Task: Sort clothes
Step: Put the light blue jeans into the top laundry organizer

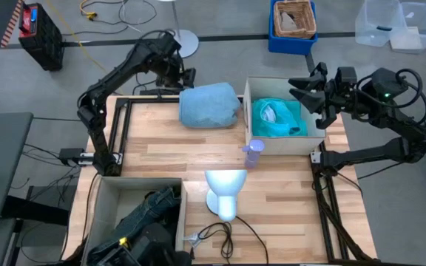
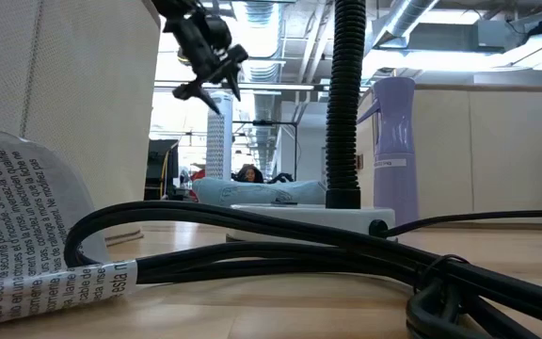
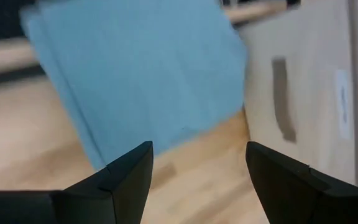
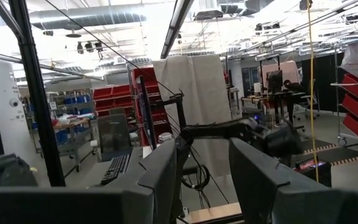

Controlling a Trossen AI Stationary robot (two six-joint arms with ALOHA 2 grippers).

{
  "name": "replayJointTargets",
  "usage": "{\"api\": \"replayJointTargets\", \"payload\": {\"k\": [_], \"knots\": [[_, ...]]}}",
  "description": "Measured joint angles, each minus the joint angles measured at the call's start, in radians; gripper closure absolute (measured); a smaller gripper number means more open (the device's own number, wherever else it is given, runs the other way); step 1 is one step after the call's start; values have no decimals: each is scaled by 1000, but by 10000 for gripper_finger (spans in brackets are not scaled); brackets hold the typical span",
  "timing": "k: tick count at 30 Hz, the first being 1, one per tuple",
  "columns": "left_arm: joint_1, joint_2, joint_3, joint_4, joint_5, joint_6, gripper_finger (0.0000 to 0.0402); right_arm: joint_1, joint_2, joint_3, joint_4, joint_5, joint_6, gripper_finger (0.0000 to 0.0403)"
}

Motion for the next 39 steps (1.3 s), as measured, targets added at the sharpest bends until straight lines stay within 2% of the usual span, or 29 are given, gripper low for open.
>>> {"api": "replayJointTargets", "payload": {"k": [3, 4, 11, 19, 24, 28, 31, 39], "knots": [[26, 0, 48, -30, -106, 9, 150, 0, 0, 0, -10, 0, 1, 241], [39, 3, 52, -37, -110, 8, 150, 0, 0, 0, -11, 0, 5, 241], [112, 116, 49, -70, 32, 26, 150, 0, 7, 0, -10, 0, 8, 241], [148, 153, 55, -37, 24, 52, 150, 0, 7, 0, -10, 0, 26, 241], [190, 153, 123, -57, 107, 82, 150, 0, 8, 0, -11, 0, 43, 241], [224, 150, 161, -81, 72, 146, 150, 0, 5, 0, -10, 0, 45, 241], [254, 151, 137, -125, 66, 190, 150, 0, 6, 0, -10, 0, 53, 241], [247, 179, 50, -136, 216, 241, 150, -3, 9, 0, -9, 0, 60, 241]]}}
